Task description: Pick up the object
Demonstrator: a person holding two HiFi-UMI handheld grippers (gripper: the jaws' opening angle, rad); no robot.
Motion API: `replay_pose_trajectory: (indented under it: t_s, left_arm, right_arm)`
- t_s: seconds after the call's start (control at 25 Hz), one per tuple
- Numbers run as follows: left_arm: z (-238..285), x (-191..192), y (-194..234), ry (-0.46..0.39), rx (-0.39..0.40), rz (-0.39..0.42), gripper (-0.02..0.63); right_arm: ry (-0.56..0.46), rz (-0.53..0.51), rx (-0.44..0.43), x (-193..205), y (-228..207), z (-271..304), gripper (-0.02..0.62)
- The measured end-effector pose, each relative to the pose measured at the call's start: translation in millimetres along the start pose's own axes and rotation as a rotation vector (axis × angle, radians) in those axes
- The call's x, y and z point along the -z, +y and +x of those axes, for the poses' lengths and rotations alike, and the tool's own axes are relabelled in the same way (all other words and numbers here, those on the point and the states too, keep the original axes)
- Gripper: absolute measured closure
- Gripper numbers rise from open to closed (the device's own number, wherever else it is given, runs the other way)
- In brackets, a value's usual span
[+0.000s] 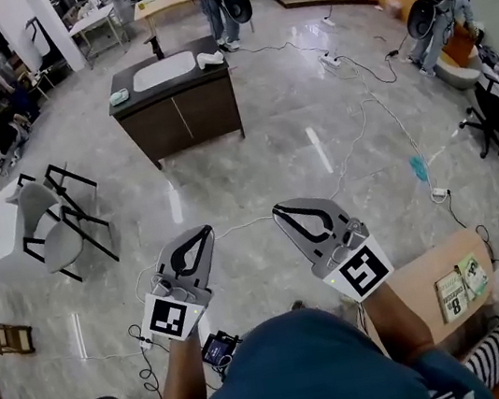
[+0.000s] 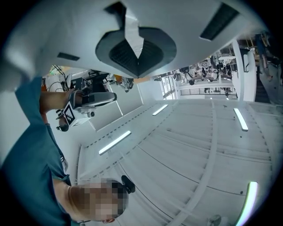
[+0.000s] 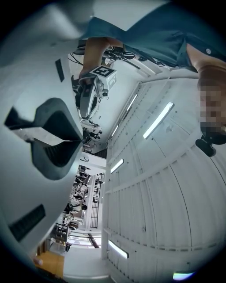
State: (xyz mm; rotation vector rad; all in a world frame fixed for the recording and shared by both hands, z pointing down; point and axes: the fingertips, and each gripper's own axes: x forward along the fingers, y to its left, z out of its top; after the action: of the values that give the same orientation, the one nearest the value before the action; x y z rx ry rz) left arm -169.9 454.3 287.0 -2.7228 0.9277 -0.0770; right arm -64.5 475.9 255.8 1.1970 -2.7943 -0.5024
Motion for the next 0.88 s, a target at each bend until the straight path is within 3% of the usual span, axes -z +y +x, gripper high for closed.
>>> replay_pose_trajectory:
  t_s: [0.4, 0.88]
  left_arm:
    - [51, 18, 38, 0.025, -0.006, -0.012, 0.603]
    - [102, 46, 134, -0.029, 0.102, -0.031, 0.603]
  right_arm:
    - [0.009, 0.032, 0.001, 28, -56, 33, 0.58]
    - [0.043, 0.023, 0.1, 50, -104, 127, 0.58]
